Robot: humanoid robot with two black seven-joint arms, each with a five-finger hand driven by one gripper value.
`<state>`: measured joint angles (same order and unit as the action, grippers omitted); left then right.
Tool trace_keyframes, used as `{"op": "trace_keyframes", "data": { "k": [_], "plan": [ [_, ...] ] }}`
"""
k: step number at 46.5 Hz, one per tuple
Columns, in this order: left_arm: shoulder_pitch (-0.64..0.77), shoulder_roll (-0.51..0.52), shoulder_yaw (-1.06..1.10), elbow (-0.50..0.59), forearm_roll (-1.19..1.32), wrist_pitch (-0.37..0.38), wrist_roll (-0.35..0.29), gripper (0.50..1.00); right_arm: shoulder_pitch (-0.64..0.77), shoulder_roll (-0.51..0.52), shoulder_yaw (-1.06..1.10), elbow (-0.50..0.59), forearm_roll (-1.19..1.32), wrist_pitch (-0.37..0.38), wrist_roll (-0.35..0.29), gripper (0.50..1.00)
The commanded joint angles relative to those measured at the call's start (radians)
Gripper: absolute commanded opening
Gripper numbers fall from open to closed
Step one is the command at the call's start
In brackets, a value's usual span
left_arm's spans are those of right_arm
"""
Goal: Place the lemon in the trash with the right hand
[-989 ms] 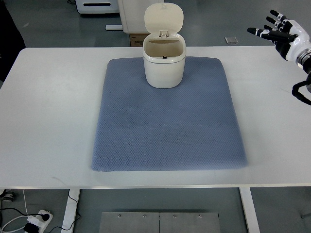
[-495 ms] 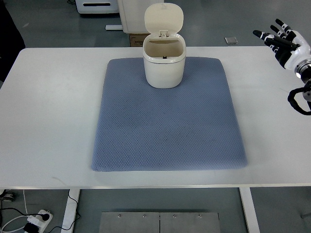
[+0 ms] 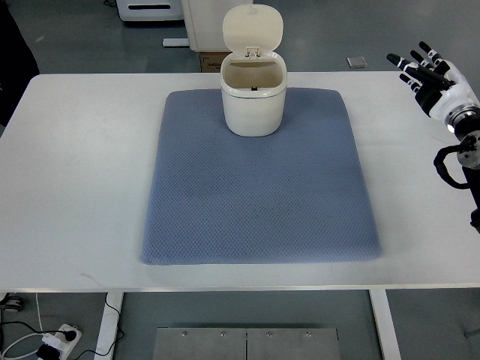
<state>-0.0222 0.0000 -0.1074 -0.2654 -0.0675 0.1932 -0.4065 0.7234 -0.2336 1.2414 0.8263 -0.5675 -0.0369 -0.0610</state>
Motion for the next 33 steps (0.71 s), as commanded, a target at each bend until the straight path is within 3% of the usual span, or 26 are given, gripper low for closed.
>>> {"op": "trace_keyframes", "data": {
  "k": [1,16,26,33],
  "plan": [
    [-0.001,0.0,0.0,0.0,0.0,0.0,0.0,1.0,-0.016,0.002,0.0,-0.001,0.0,0.002,0.0,1.0],
    [0.001,0.0,0.0,0.0,0.0,0.0,0.0,1.0,-0.058,0.05,0.075,0.014,0.0,0.002,0.009,1.0],
    [-0.001,0.0,0.0,0.0,0.0,0.0,0.0,1.0,-0.099,0.094,0.101,0.03,0.0,-0.001,0.108,1.0],
    [0.001,0.0,0.0,0.0,0.0,0.0,0.0,1.0,-0.124,0.114,0.124,0.04,0.0,-0.005,0.125,1.0]
  ]
}}
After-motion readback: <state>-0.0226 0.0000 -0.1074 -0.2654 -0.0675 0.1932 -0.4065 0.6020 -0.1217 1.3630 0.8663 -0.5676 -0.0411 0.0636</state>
